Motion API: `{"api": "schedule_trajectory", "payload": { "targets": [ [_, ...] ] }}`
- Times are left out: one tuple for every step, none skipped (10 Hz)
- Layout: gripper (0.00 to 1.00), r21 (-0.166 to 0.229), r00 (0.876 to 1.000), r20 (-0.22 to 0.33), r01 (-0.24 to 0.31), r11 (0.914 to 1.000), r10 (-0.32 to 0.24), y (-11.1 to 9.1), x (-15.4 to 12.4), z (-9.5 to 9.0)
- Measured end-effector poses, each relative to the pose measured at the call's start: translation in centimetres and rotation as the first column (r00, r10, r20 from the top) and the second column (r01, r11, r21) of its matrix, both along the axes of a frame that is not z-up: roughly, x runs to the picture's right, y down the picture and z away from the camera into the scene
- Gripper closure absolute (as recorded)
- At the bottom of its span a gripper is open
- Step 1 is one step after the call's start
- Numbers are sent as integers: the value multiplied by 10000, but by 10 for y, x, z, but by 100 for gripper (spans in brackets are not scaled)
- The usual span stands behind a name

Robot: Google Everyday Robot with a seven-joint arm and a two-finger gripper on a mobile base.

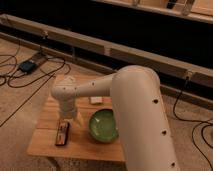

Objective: Drag the pepper across the table

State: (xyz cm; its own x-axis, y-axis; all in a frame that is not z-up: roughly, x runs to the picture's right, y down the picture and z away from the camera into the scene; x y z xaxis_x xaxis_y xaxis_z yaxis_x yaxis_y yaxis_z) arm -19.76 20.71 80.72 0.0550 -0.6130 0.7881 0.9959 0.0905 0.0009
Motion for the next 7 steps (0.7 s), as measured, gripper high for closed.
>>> {"api": "schedule_trajectory", "payload": {
  "targets": [
    [20, -1, 10000, 0, 0, 10000, 0, 0, 0, 0],
    [20, 0, 10000, 0, 0, 10000, 0, 0, 0, 0],
    [20, -1, 10000, 0, -1, 10000, 1, 0, 0, 0],
    [20, 0, 10000, 0, 0, 10000, 0, 0, 0, 0],
    [20, 0, 10000, 0, 0, 10000, 0, 0, 0, 0],
    [20, 0, 10000, 0, 0, 10000, 0, 0, 0, 0],
    [20, 0, 10000, 0, 0, 10000, 0, 0, 0, 0]
  ]
}}
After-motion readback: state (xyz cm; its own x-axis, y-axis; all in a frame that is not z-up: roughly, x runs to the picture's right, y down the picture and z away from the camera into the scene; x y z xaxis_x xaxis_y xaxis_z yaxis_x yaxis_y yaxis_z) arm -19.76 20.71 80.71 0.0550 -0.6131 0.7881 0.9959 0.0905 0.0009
